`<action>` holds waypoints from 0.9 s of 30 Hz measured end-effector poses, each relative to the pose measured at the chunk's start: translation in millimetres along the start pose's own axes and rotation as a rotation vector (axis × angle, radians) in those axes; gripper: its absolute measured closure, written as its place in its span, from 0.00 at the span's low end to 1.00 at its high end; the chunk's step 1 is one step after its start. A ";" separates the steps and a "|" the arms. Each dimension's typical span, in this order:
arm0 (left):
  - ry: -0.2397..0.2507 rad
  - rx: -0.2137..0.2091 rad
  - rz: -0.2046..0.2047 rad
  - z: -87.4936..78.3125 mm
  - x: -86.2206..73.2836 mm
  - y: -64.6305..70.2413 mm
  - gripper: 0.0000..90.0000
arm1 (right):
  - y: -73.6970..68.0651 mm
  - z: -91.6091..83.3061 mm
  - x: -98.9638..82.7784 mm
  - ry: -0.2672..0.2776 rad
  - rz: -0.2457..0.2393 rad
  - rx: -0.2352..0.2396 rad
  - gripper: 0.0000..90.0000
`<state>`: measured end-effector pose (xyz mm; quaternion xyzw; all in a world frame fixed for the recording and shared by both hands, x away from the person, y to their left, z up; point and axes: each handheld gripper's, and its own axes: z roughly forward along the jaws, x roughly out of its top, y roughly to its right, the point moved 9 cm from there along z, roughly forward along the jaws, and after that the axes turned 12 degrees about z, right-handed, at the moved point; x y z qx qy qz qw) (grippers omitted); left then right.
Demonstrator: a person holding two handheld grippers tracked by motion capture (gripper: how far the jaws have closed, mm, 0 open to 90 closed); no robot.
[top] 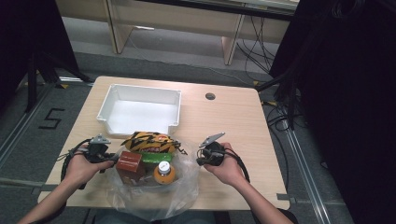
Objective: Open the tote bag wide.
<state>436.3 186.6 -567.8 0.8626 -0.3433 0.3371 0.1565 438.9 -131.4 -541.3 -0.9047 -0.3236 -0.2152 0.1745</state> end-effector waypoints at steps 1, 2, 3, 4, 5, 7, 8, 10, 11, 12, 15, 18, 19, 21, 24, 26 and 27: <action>0.000 0.003 -0.002 -0.3 -0.4 -0.4 0.78 | 1.5 -0.6 0.3 0.005 0.004 -0.003 1.00; -0.005 0.015 -0.013 -0.9 -0.9 -1.3 0.77 | 1.8 -0.8 0.2 0.009 0.008 -0.003 1.00; 0.014 0.012 -0.017 -0.3 -0.4 -1.5 0.76 | 1.4 -1.4 -0.1 0.010 0.009 0.003 1.00; -0.002 0.010 -0.019 -2.3 -1.9 -2.2 0.75 | 1.5 -1.4 -0.3 0.012 0.011 0.000 1.00; 0.008 0.015 -0.021 -2.7 -1.5 -2.7 0.74 | 1.5 -2.0 -0.7 0.010 0.008 0.001 1.00; 0.014 0.015 -0.014 -7.4 -1.1 -3.6 0.70 | 0.7 -2.2 -1.5 0.009 0.019 0.003 0.98; 0.021 0.014 -0.025 -9.3 -0.2 -3.0 0.63 | 0.8 -2.9 -1.7 0.012 0.017 0.000 0.93; 0.023 0.014 -0.029 -19.1 0.7 -3.3 0.51 | -0.3 -6.8 -1.9 0.022 0.016 0.012 0.88; 0.040 0.021 -0.024 -23.4 2.9 -3.8 0.45 | -0.7 -10.4 -2.2 0.030 0.030 0.008 0.84; 0.039 0.023 -0.011 -28.0 3.0 -4.7 0.41 | -0.9 -14.0 -1.9 0.042 0.026 0.012 0.80; 0.080 0.045 -0.011 -43.9 8.8 -7.3 0.31 | -3.4 -24.3 0.0 0.095 0.046 0.030 0.74; 0.169 0.049 -0.054 -57.0 18.3 -6.7 0.26 | -8.2 -37.2 0.9 0.133 0.058 0.047 0.70; 0.186 0.045 -0.053 -61.6 20.4 -6.7 0.25 | -11.4 -42.4 0.0 0.134 0.057 0.059 0.69; 0.217 0.050 -0.059 -70.7 24.2 -6.4 0.23 | -15.0 -50.8 0.8 0.155 0.043 0.070 0.67; 0.244 0.041 -0.052 -78.6 27.5 -4.7 0.20 | -21.1 -60.3 4.4 0.204 0.031 0.088 0.65; 0.272 0.029 -0.061 -83.5 31.5 -1.8 0.19 | -24.4 -68.0 6.7 0.214 0.023 0.097 0.64; 0.279 0.022 -0.067 -85.2 32.5 -0.7 0.19 | -26.7 -69.5 8.4 0.229 0.031 0.105 0.63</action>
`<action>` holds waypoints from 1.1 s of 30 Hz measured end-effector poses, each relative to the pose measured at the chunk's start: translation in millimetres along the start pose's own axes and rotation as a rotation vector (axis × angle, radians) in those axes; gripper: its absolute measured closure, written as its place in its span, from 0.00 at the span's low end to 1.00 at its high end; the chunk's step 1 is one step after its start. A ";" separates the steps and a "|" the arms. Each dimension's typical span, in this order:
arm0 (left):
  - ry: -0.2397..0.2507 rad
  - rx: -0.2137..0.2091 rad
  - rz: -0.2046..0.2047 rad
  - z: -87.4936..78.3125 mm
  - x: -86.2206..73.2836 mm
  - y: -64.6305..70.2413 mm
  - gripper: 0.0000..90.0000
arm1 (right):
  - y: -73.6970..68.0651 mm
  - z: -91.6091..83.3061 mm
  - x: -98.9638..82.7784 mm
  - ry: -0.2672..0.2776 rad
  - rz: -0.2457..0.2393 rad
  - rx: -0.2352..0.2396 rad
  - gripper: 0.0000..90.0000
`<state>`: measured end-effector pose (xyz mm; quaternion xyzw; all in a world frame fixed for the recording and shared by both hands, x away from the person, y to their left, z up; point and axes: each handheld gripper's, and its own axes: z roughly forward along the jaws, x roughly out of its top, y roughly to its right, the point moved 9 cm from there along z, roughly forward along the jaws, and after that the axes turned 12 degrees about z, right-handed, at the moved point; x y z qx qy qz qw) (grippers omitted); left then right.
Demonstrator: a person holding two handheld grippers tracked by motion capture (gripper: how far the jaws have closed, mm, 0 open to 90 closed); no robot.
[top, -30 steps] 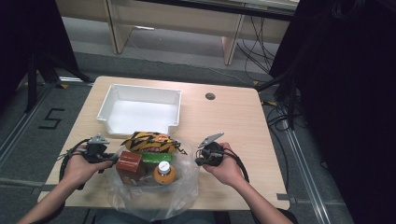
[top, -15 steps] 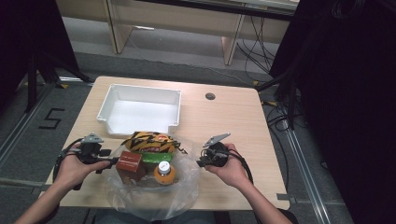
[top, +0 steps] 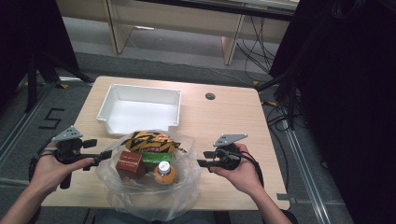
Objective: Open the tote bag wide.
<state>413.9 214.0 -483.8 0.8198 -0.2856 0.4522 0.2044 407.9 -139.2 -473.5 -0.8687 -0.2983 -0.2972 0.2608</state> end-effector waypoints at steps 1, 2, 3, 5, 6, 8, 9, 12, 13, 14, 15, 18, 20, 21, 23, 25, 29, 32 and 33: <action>0.011 -0.005 0.000 -1.2 1.8 1.1 0.19 | -1.3 -2.3 1.4 -0.005 -0.011 0.009 0.63; 0.016 -0.007 0.002 -2.1 2.8 1.4 0.19 | -5.0 -3.3 2.8 0.008 0.004 0.017 0.63; 0.017 -0.007 0.003 -2.7 3.3 1.7 0.19 | -3.8 -4.8 4.9 0.012 -0.022 0.018 0.62; -0.030 0.040 0.070 0.1 -1.3 -0.9 0.19 | -7.3 -6.5 7.9 0.026 -0.027 0.039 0.62; -0.055 0.043 0.091 1.5 -3.8 -0.7 0.20 | -8.2 -7.9 10.7 0.043 -0.029 0.032 0.62; -0.038 -0.003 0.064 7.6 -3.8 5.1 0.20 | -11.9 -9.2 12.7 0.046 -0.022 0.039 0.62; -0.025 -0.017 0.052 8.6 -2.4 6.3 0.21 | -12.3 -10.2 15.0 0.055 -0.030 0.033 0.62; 0.032 -0.046 0.020 7.6 6.4 9.1 0.22 | -15.3 -11.0 18.4 0.062 -0.065 0.039 0.62; 0.049 -0.043 0.010 5.3 10.1 9.0 0.22 | -16.4 -10.8 18.9 0.063 -0.067 0.045 0.62; 0.067 -0.046 0.014 2.6 13.4 9.0 0.23 | -17.3 -10.8 19.0 0.060 -0.065 0.045 0.62; 0.081 -0.049 0.006 0.5 16.1 9.3 0.23 | -17.4 -11.1 18.7 0.056 -0.051 0.039 0.62; 0.126 -0.074 -0.016 -6.4 24.7 11.3 0.24 | -17.0 -9.6 19.6 0.055 -0.049 0.035 0.62; 0.155 -0.090 -0.037 -9.9 29.5 14.0 0.24 | -17.0 -8.5 21.1 0.059 -0.060 0.034 0.62; 0.172 -0.115 -0.055 -10.3 31.1 16.6 0.24 | -20.2 -8.1 20.1 0.053 -0.043 0.043 0.62; 0.170 -0.155 -0.087 -7.3 29.2 20.8 0.23 | -21.5 -5.8 22.2 0.064 -0.055 0.045 0.62; 0.146 -0.145 -0.077 -1.5 24.0 21.3 0.23 | -22.1 -4.8 22.6 0.053 -0.065 0.051 0.62; 0.154 -0.129 -0.060 2.0 24.3 22.8 0.25 | -21.9 -2.0 23.1 0.059 -0.059 0.039 0.62; 0.165 -0.072 -0.003 -6.1 31.4 21.3 0.25 | -21.0 -2.5 23.6 0.065 -0.062 0.037 0.62; 0.178 -0.068 0.020 -10.3 35.3 22.1 0.27 | -21.1 -3.4 22.9 0.054 -0.058 0.041 0.62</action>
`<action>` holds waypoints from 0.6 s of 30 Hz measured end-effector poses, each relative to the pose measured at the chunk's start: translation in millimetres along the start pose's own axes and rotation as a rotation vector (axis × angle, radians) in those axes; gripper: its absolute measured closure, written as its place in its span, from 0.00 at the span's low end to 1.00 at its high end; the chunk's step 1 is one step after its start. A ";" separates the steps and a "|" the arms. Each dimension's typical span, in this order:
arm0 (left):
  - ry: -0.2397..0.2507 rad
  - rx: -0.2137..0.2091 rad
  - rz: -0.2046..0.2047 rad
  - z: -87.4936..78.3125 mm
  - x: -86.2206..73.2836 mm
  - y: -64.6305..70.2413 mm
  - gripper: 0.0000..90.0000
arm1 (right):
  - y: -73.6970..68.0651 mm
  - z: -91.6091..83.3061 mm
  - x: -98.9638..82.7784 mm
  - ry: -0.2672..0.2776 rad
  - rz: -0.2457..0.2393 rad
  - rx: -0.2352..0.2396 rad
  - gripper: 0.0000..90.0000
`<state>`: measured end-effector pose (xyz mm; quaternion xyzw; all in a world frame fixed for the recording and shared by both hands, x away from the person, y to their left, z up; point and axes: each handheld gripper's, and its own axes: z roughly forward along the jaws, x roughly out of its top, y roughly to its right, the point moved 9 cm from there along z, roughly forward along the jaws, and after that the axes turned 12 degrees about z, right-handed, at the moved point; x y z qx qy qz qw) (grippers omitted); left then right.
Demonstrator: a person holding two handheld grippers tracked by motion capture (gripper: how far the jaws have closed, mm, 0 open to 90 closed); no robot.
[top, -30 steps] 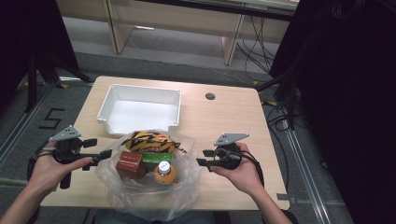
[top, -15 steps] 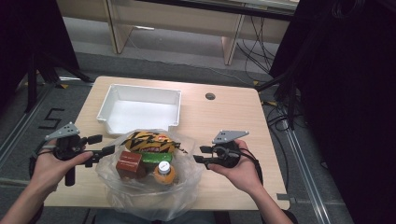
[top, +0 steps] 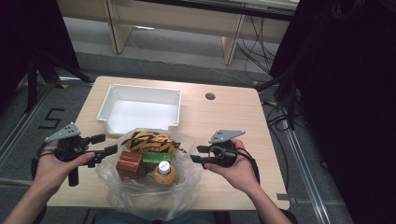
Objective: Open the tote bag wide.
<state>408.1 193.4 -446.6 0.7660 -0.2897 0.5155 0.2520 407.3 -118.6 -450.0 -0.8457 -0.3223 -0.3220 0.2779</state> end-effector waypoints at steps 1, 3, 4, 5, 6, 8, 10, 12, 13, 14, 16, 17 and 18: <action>0.015 -0.002 0.012 -2.4 4.0 1.1 0.29 | -1.7 0.0 -0.6 0.000 0.017 0.005 0.62; 0.038 0.004 0.056 -8.0 12.3 4.3 0.39 | 1.1 -0.1 0.8 0.007 0.001 0.003 0.62; 0.027 0.011 0.095 -8.8 13.7 6.4 0.46 | 0.5 0.0 0.6 0.011 0.016 -0.001 0.62; 0.020 0.014 0.111 -8.2 13.5 7.4 0.52 | 1.2 0.6 1.5 0.017 0.008 -0.001 0.62; 0.006 0.016 0.125 -6.6 12.0 8.4 0.58 | 1.7 0.5 2.1 0.019 0.001 -0.003 0.63; -0.037 0.007 0.154 -1.0 5.8 11.1 0.67 | -0.1 1.0 2.3 0.016 0.004 0.000 0.63; -0.078 -0.002 0.154 6.9 -2.7 12.4 0.71 | -1.5 0.3 3.5 0.020 -0.005 0.001 0.63; -0.125 0.003 0.159 13.7 -12.3 9.0 0.73 | -2.7 -0.3 4.3 0.020 -0.002 0.004 0.63; -0.151 0.019 0.164 17.3 -18.4 5.6 0.75 | -2.8 -0.2 5.3 0.030 0.000 -0.003 0.63; -0.184 0.024 0.168 21.6 -26.3 1.8 0.77 | -4.4 0.0 5.3 0.029 0.005 0.003 0.63; -0.214 0.025 0.136 27.0 -36.0 -1.8 0.80 | -3.4 -0.2 6.7 0.027 -0.018 0.012 0.63; -0.223 0.021 0.125 30.5 -41.2 -3.8 0.81 | -3.4 0.0 6.9 0.028 -0.020 0.014 0.63; -0.241 0.020 0.115 34.5 -47.8 -6.2 0.81 | -3.3 0.3 7.1 0.029 -0.022 0.015 0.63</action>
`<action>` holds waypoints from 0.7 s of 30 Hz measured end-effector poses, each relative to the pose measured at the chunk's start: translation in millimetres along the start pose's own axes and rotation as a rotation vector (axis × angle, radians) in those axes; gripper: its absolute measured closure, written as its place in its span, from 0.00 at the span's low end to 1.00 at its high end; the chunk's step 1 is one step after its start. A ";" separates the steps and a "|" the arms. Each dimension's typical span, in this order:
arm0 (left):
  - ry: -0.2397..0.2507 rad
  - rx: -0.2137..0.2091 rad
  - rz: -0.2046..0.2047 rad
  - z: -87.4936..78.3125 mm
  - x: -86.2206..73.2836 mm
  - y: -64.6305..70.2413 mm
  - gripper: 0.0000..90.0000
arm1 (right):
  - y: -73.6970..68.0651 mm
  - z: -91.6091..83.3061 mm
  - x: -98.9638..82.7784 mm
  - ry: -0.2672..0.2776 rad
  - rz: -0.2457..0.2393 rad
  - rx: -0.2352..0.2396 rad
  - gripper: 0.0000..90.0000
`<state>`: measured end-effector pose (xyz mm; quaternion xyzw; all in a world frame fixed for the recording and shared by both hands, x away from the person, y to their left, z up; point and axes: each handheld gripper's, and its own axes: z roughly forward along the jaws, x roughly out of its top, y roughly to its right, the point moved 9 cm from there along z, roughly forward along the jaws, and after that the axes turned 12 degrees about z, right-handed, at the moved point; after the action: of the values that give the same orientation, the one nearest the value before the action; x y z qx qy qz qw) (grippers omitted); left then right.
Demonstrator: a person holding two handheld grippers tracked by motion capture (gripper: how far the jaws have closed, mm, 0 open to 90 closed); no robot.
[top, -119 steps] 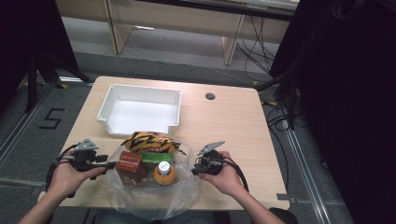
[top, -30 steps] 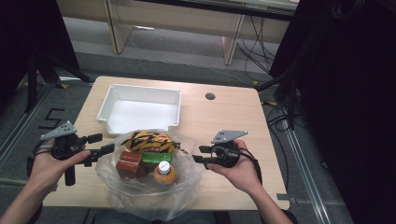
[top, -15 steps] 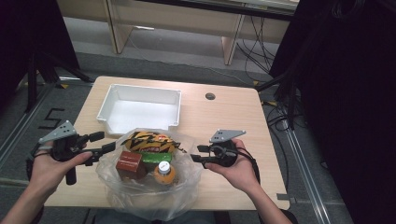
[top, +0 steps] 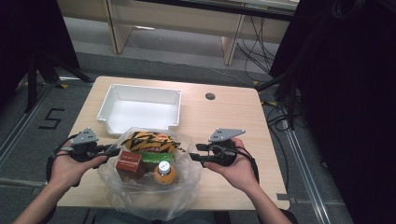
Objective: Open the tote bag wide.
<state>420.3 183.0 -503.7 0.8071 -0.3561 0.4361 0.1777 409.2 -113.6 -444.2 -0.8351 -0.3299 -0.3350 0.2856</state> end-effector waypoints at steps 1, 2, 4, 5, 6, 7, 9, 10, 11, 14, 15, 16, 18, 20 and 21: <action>-0.031 -0.001 0.021 0.9 -5.1 -2.1 0.81 | 1.1 0.5 0.4 0.008 0.003 -0.011 0.63; -0.020 0.003 -0.005 5.4 -6.1 -1.1 0.81 | -0.8 0.7 -0.7 0.003 0.026 -0.013 0.63; -0.019 -0.009 -0.018 8.1 -8.1 0.1 0.77 | -1.2 1.5 0.1 0.004 0.019 -0.009 0.63; -0.016 -0.003 -0.016 7.0 -7.3 -0.7 0.73 | -0.3 1.1 1.1 0.008 0.011 -0.014 0.63; -0.012 0.004 -0.027 5.9 -6.4 -1.2 0.68 | -2.2 1.0 1.6 0.010 0.017 -0.009 0.63; -0.013 0.011 -0.032 2.9 -4.9 -1.9 0.61 | -1.0 0.3 3.2 0.011 -0.008 -0.009 0.63; 0.000 0.027 -0.031 -6.8 0.0 -3.8 0.46 | -3.9 -0.2 7.3 0.035 -0.004 -0.002 0.63; 0.020 0.041 -0.040 -11.7 3.1 -4.4 0.40 | -5.0 -1.7 10.3 0.040 -0.019 0.008 0.63; 0.036 0.048 -0.038 -17.2 5.3 -5.3 0.37 | -7.1 -2.9 12.4 0.048 -0.001 0.007 0.62; 0.069 0.086 -0.048 -34.5 8.1 -8.3 0.31 | -12.0 -4.8 19.7 0.071 -0.013 0.028 0.61; 0.080 0.092 -0.045 -39.9 8.7 -8.9 0.29 | -13.8 -5.1 22.6 0.081 -0.012 0.034 0.61; 0.096 0.092 -0.056 -44.1 9.3 -8.5 0.28 | -15.4 -5.1 24.7 0.085 -0.018 0.043 0.60; 0.135 0.088 -0.072 -52.0 11.0 -8.8 0.26 | -15.6 -4.7 29.4 0.104 -0.022 0.037 0.59; 0.171 0.086 -0.095 -57.6 13.2 -9.1 0.25 | -16.1 -1.5 36.0 0.134 -0.051 0.048 0.58; 0.193 0.082 -0.113 -60.6 14.9 -9.2 0.24 | -17.4 -1.5 36.4 0.136 -0.027 0.044 0.58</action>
<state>397.5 219.2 -457.3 0.7867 -0.2729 0.5154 0.2025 416.0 -90.7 -411.6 -0.7995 -0.3283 -0.3872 0.3210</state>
